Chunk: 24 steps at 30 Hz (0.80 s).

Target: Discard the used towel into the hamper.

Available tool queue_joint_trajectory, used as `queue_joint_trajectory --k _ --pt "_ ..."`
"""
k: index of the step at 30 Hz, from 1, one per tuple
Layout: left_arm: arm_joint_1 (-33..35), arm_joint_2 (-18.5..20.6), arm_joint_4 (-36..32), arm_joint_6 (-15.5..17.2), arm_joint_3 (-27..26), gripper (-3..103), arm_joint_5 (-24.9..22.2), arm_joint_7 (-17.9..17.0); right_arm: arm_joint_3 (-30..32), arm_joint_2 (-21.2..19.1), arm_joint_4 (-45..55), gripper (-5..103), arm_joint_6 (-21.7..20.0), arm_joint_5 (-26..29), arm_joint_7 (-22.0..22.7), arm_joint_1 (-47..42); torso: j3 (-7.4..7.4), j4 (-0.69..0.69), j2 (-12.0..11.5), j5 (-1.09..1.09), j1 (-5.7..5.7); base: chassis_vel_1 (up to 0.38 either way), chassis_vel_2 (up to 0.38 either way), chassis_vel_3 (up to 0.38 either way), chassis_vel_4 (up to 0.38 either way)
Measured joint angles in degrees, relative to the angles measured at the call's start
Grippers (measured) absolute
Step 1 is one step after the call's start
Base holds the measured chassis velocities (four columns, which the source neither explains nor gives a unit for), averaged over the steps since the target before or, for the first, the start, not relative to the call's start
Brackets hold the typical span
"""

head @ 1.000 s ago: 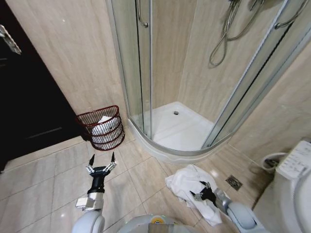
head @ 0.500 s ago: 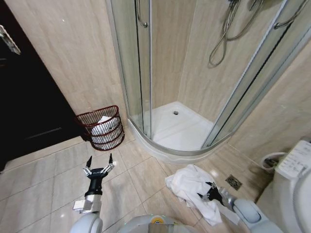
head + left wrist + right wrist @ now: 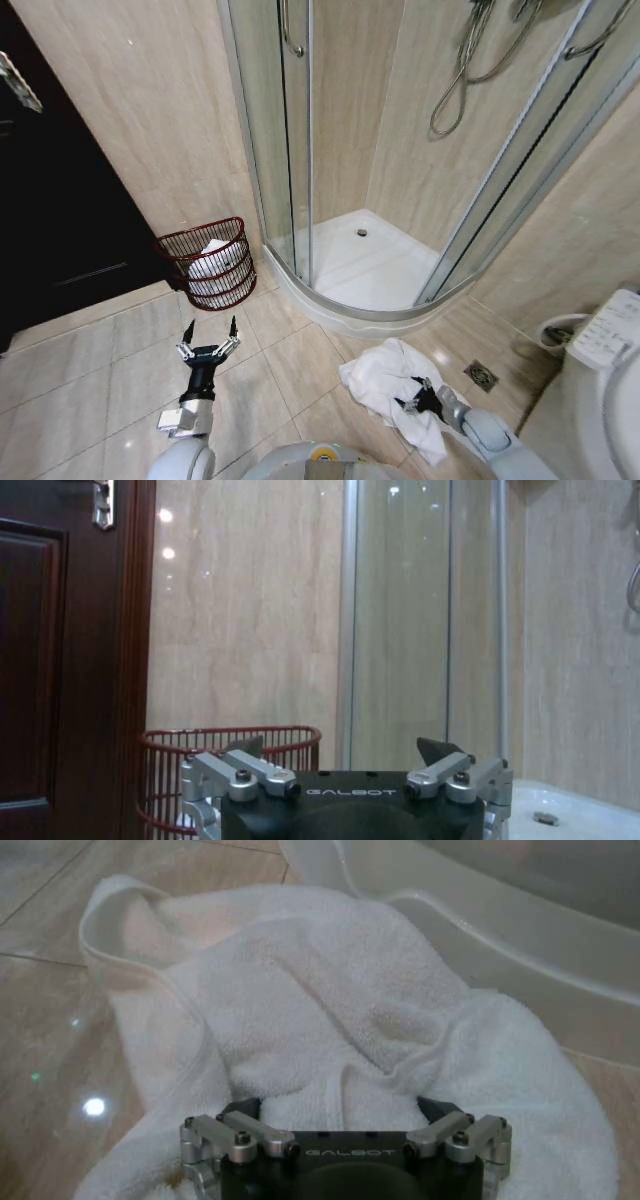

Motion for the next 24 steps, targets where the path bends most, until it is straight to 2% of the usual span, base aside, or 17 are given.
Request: queue_joint_trajectory --k 1,2,4,7,8,11,12,14,17,20,21,24 --pt "0.0 0.0 -0.2 0.1 0.3 100 0.2 -0.1 0.1 0.4 -0.6 102 0.5 0.0 0.2 0.2 0.0 0.0 0.0 0.0 0.0 0.0 0.0 0.0 0.0" --pt "-0.1 0.0 -0.3 0.2 0.5 100 0.3 -0.1 0.2 0.5 -0.8 99 0.6 0.0 0.5 0.3 0.0 0.0 0.0 0.0 0.0 0.0 0.0 0.0 0.0" --pt "-0.1 0.0 -0.4 0.3 0.6 100 0.4 -0.2 0.2 0.6 -0.9 99 0.7 0.2 0.7 0.3 0.0 0.0 0.0 0.0 0.0 0.0 0.0 0.0 0.0" --pt "-0.2 0.0 -0.6 0.5 1.2 100 0.7 -0.6 0.5 0.6 -1.2 85 1.3 0.6 0.9 0.2 0.0 0.0 0.0 0.0 0.0 0.0 0.0 0.0 0.0" --pt "-0.2 0.0 -0.6 0.5 1.2 100 0.7 -0.6 0.5 0.6 -1.2 85 1.3 0.6 0.9 0.2 0.0 0.0 0.0 0.0 0.0 0.0 0.0 0.0 0.0" --pt "-0.3 0.1 -1.0 0.9 2.1 100 1.1 -1.3 0.9 0.6 -1.4 69 2.2 1.3 1.1 0.0 0.0 0.0 0.0 0.0 0.0 0.0 0.0 0.0 0.0" --pt "-0.3 0.1 -1.0 0.9 2.1 100 1.1 -1.3 0.9 0.6 -1.4 69 2.2 1.3 1.1 0.0 0.0 0.0 0.0 0.0 0.0 0.0 0.0 0.0 0.0" --pt "-0.4 0.4 -1.4 1.3 2.9 100 1.3 -2.0 1.0 0.6 -1.4 58 2.4 1.9 1.4 -0.2 0.0 0.0 0.0 0.0 0.0 0.0 0.0 0.0 0.0" --pt "-0.4 0.7 -1.6 1.5 3.6 100 1.6 -2.7 1.1 0.6 -1.4 53 2.6 2.3 1.6 -0.3 0.0 0.0 0.0 0.01 0.0 0.0 0.0 0.0 0.0" --pt "-0.4 0.6 -1.9 1.9 4.4 100 2.2 -3.1 1.3 0.7 -1.2 36 2.8 3.0 2.3 -0.5 0.0 0.0 0.0 0.01 0.0 0.0 0.0 0.0 0.0" --pt "-0.4 0.6 -1.9 1.9 4.4 100 2.2 -3.1 1.3 0.7 -1.2 36 2.8 3.0 2.3 -0.5 0.0 0.0 0.0 0.01 0.0 0.0 0.0 0.0 0.0" --pt "-0.6 0.6 -2.0 2.1 4.7 100 2.4 -3.2 1.3 1.1 -0.7 24 2.9 3.8 4.5 -1.0 0.0 0.0 0.0 0.01 0.0 0.0 0.0 0.0 0.0"
